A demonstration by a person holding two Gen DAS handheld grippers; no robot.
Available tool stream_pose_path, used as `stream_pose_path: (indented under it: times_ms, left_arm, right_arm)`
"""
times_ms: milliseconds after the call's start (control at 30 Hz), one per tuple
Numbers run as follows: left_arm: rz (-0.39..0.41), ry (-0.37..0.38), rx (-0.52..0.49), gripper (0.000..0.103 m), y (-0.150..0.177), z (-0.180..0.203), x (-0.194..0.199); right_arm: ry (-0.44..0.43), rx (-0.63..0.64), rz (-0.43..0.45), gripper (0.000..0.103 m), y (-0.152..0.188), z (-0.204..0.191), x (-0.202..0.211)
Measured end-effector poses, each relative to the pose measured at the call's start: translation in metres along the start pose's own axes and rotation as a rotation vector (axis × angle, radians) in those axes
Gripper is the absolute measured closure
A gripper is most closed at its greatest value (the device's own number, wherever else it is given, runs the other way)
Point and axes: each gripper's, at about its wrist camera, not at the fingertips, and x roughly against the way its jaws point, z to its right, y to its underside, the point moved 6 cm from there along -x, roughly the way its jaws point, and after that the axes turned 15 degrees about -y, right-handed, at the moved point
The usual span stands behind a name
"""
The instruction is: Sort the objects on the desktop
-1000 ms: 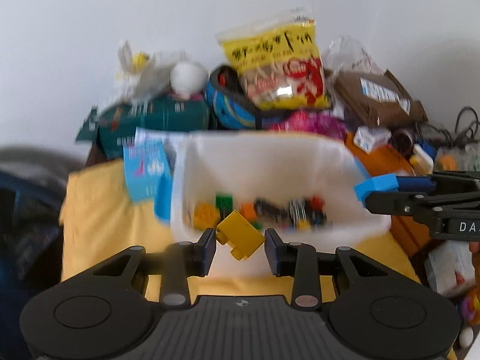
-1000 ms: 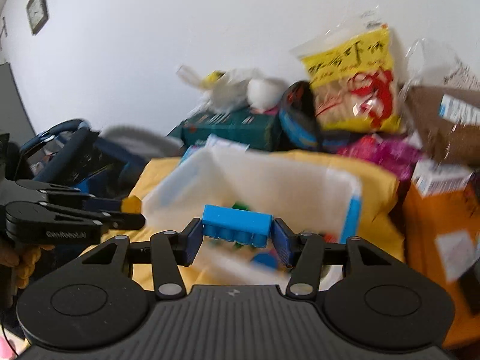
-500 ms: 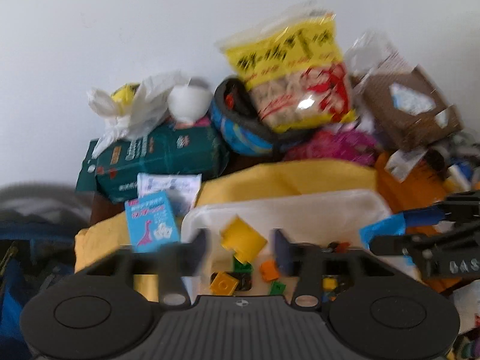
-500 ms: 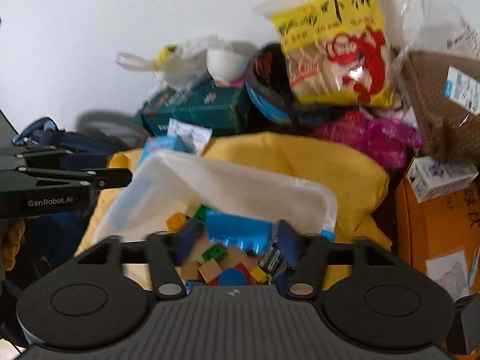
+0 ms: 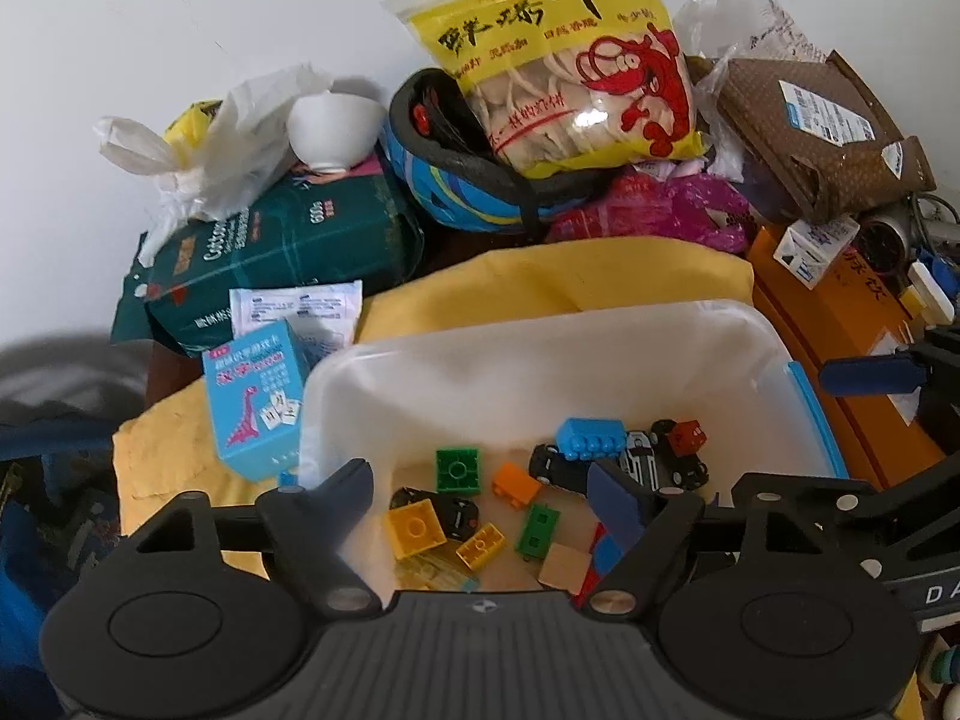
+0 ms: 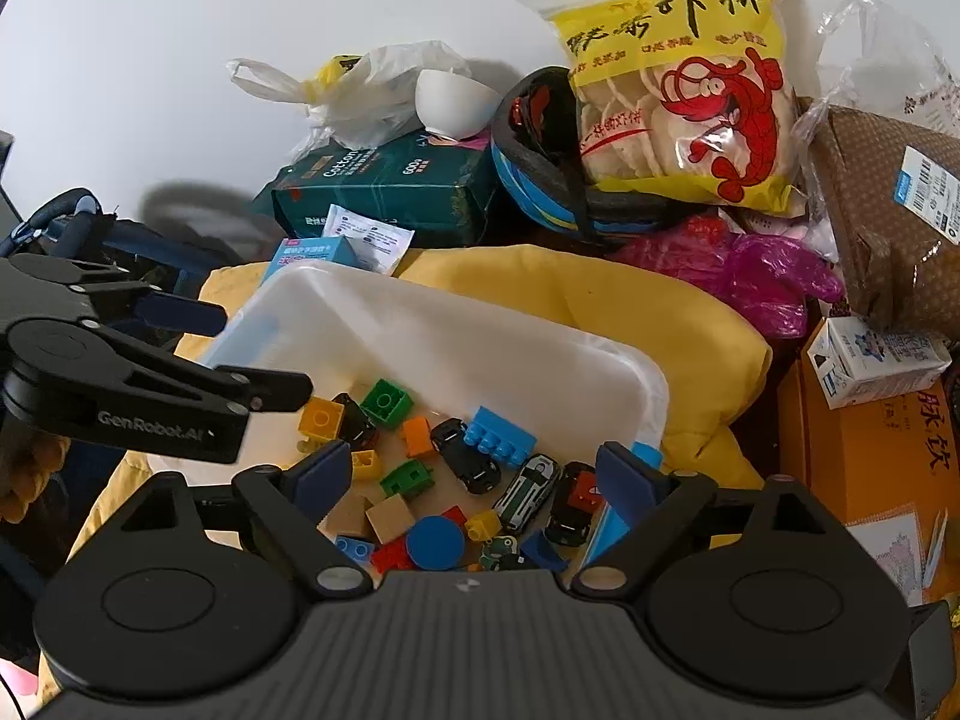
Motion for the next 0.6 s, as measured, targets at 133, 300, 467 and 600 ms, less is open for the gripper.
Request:
stream_pose_path:
  times_ms: [133, 300, 467, 600]
  left_arm:
    - [-0.014, -0.003, -0.003, 0.021, 0.0, 0.001, -0.003]
    - [-0.024, -0.004, -0.003, 0.021, 0.003, 0.001, -0.005]
    - [-0.039, -0.006, 0.005, 0.021, 0.007, 0.0, -0.008]
    - [-0.049, -0.006, 0.004, 0.021, 0.012, -0.001, -0.01]
  right_arm:
    - [0.002, 0.022, -0.005, 0.011, 0.0, -0.002, -0.001]
    - [0.003, 0.026, -0.01, 0.011, 0.002, -0.002, -0.002]
    - [0.004, 0.018, -0.017, 0.011, 0.005, 0.0, -0.003]
    - [0.008, 0.015, -0.018, 0.011, 0.006, -0.001, -0.003]
